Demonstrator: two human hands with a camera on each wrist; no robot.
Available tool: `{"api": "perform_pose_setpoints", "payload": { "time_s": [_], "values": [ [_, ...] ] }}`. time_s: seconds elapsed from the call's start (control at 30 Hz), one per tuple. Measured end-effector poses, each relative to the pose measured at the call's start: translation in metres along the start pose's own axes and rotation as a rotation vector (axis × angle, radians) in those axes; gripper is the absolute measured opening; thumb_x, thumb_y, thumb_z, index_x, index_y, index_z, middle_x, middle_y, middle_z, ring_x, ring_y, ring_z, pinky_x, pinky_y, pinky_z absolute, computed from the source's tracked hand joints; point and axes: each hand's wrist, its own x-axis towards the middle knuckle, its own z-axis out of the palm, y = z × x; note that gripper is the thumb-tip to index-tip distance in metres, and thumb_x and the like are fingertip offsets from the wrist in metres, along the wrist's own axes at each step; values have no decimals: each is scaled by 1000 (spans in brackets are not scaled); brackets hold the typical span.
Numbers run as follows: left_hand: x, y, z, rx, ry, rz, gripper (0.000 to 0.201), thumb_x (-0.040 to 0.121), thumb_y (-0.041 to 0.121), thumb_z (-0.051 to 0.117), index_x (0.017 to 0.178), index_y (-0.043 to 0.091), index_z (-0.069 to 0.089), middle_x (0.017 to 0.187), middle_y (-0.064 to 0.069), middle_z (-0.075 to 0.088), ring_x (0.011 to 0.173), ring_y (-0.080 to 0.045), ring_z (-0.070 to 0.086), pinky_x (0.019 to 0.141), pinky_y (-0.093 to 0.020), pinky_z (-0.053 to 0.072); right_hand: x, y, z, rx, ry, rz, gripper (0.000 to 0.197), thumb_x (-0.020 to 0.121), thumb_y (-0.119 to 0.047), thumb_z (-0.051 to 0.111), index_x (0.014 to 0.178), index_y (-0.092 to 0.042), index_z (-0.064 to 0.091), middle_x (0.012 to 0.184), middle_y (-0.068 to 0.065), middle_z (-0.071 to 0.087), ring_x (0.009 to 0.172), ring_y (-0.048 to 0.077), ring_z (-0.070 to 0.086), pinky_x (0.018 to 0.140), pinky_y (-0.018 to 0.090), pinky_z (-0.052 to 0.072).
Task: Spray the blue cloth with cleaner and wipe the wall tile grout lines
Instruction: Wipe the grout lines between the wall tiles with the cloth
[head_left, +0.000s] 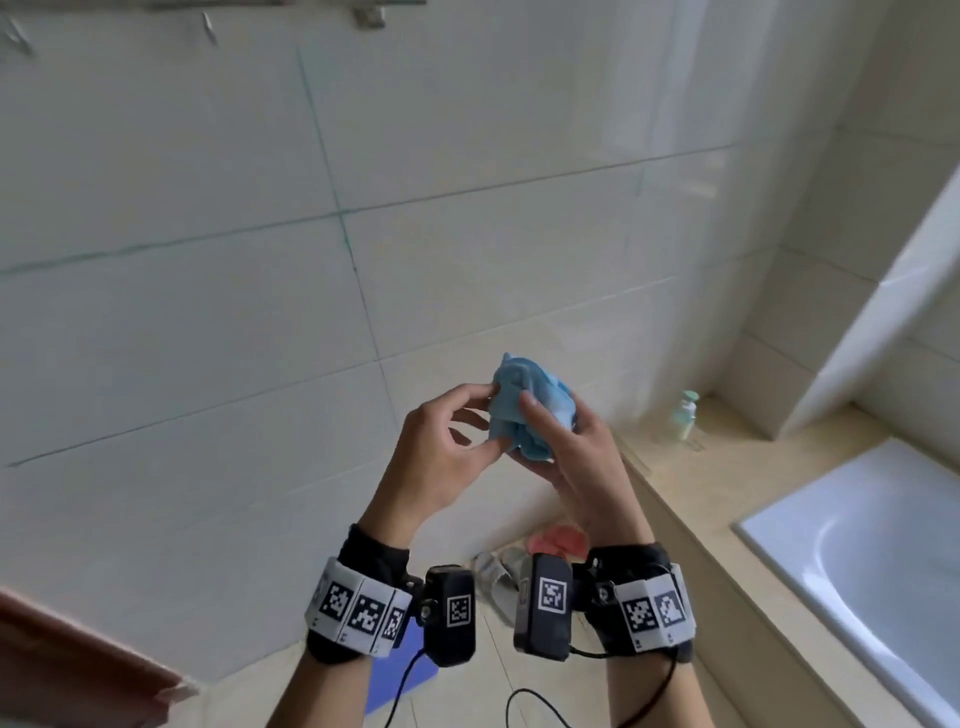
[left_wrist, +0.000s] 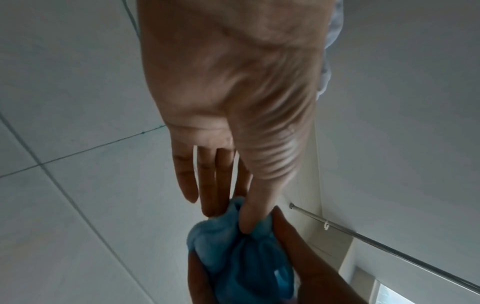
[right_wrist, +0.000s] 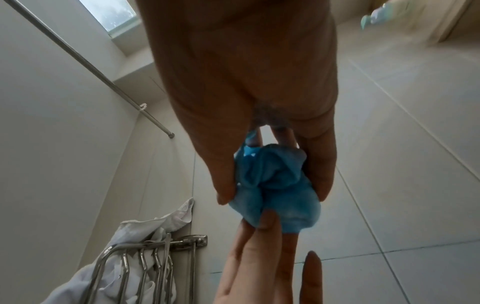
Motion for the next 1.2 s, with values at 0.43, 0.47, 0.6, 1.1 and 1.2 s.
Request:
{"api": "perform_pose_setpoints", "payload": {
  "time_s": [0.43,0.47,0.6,1.1,1.2],
  "values": [
    [103,-9,-58,255,-2,-72,40,102,6,57,135,25,68,131,13,62,107,-3,64,90,-22,53,126,-13,35,111,-218,25,42,91,-26,77,129,-11,68,121,12,75,116,29,71,101,48,57],
    [106,-11,-68,263,35,-75,41,101,5,56,135,24,67,131,13,63,107,-3,64,91,-22,53,132,-17,46,130,-265,48,46,92,-34,74,131,-11,67,123,11,74,118,28,70,103,48,56],
    [109,-16,-113,305,153,-103,43,102,3,52,134,28,67,130,17,64,108,-1,64,92,-19,51,153,-22,93,122,-357,41,31,99,-28,70,127,-14,71,118,6,76,112,25,72,105,52,54],
    [142,-35,-244,436,252,-2,55,102,-9,39,141,21,63,130,16,60,106,14,58,92,-4,40,218,-31,234,42,-439,-167,33,89,-15,83,120,-19,73,111,8,78,97,23,75,75,34,58],
    [172,-38,-260,509,231,72,54,101,-5,44,144,23,61,136,10,59,111,12,56,92,-4,38,240,-44,243,30,-323,-282,35,84,-18,88,117,-21,75,111,8,77,98,25,75,75,36,59]
  ]
}}
